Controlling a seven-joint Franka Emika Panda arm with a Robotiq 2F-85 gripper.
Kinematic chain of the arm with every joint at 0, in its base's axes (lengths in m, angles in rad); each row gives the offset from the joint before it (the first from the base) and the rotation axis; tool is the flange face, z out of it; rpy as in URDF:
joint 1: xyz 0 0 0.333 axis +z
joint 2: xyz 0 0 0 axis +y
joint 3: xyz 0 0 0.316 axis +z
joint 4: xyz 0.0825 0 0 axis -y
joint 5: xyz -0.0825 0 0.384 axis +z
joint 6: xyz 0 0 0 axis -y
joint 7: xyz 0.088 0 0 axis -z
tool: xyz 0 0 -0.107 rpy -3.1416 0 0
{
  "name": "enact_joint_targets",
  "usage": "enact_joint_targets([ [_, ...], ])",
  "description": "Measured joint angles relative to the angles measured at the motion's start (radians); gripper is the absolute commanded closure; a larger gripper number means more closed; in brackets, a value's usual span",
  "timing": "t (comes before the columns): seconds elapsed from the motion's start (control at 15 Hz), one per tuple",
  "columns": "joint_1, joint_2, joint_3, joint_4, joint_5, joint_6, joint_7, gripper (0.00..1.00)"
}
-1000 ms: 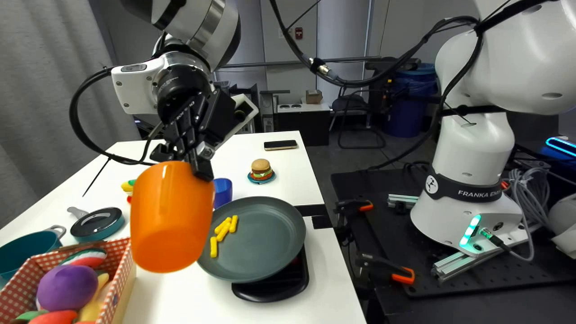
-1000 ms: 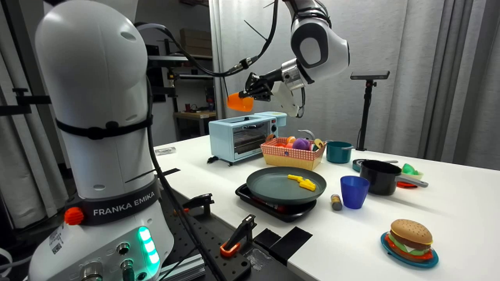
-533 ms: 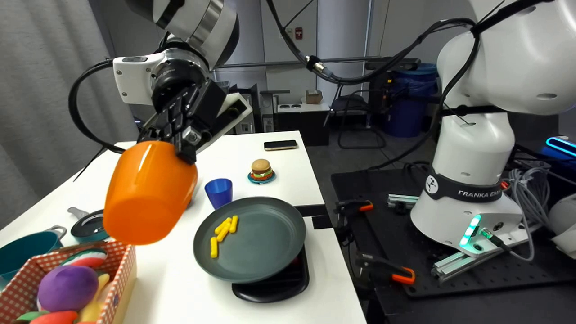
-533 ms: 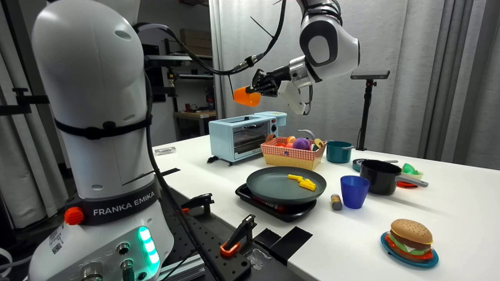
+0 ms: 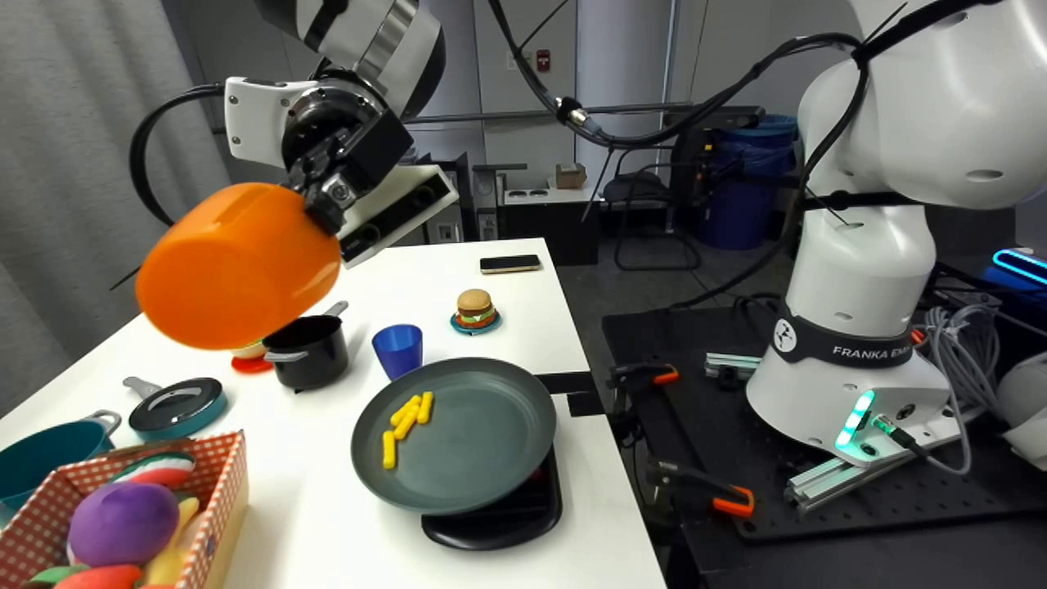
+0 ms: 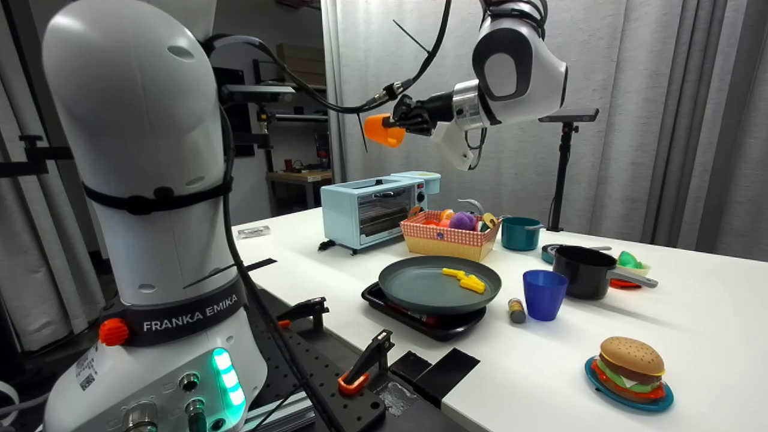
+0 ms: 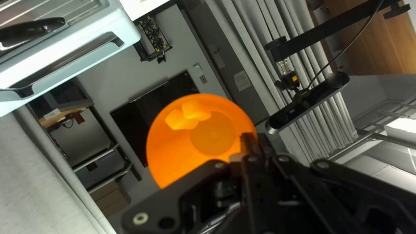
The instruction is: Pour the things in the orange cup onto the plate
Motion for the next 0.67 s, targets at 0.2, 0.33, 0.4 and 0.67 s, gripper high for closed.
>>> enact_joint_targets([
  [0.2,-0.003,0.005,-0.002,0.0,0.036,-0.033,-0.033,0.99],
  [0.33,-0.003,0.008,-0.002,0.0,0.059,-0.057,-0.056,0.99],
  [0.4,-0.003,0.009,-0.002,0.0,0.07,-0.069,-0.068,0.99],
  [0.67,-0.003,0.015,-0.003,0.0,0.11,-0.108,-0.103,0.99],
])
